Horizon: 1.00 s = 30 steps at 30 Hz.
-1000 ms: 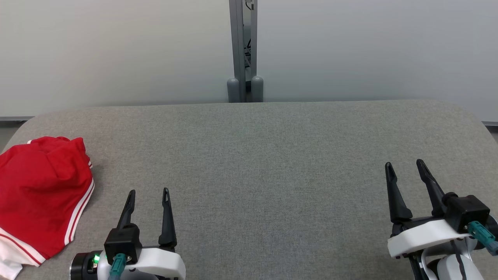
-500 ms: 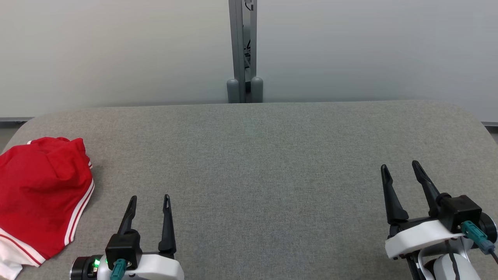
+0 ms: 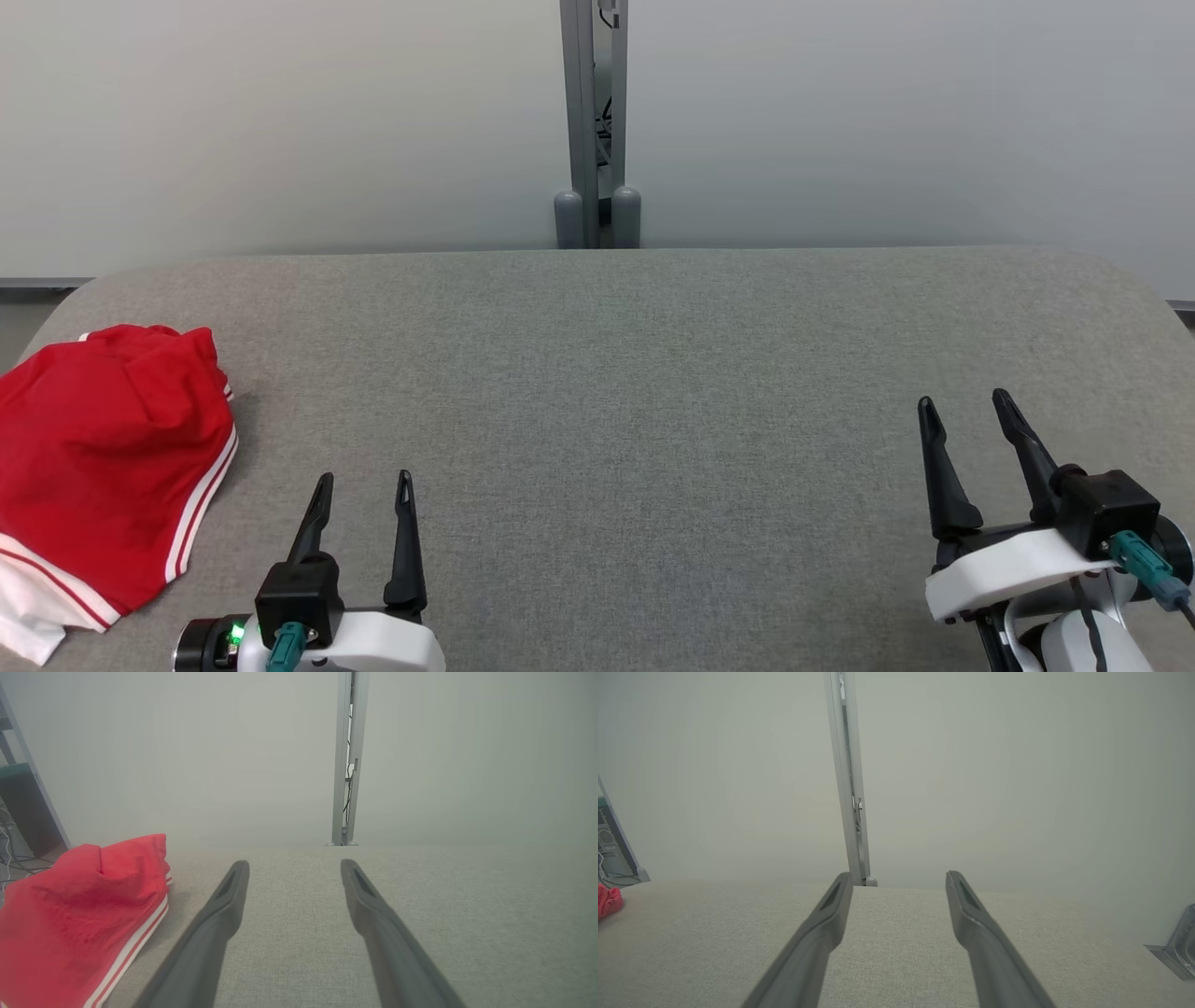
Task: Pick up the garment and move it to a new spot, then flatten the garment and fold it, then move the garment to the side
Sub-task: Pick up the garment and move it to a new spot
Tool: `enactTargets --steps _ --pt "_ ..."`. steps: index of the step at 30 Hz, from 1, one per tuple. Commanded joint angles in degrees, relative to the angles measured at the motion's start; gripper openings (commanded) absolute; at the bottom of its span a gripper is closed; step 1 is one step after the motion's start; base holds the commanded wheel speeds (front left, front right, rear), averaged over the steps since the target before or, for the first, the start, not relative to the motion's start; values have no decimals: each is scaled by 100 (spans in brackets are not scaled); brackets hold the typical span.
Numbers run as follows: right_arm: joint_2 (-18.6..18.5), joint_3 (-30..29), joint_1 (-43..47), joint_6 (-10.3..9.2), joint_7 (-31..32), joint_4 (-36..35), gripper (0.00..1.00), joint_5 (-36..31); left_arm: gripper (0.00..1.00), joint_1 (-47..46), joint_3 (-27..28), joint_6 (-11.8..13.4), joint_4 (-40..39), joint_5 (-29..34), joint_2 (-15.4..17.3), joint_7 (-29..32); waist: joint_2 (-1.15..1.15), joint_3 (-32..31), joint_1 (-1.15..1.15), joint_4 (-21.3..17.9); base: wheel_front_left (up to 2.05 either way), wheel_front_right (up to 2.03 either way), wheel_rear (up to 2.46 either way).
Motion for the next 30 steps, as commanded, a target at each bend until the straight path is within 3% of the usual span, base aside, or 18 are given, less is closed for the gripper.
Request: enactTargets --steps 1,11,25,30 --pt "-50 47 36 13 -40 -10 100 49 100 -45 20 -20 20 -16 21 -16 0 2 0 89 0 0 0" --pt "-48 189 152 13 -40 -93 100 80 100 -29 131 -23 42 72 19 -15 0 34 0 887 0 0 0" --pt "-44 484 262 12 -35 -189 100 344 100 199 682 -165 -16 382 20 -12 0 -55 0 2393 0 0 0" --pt "-45 654 201 12 -35 -188 100 401 100 274 895 -196 -86 405 17 -12 0 -27 0 2692 0 0 0"
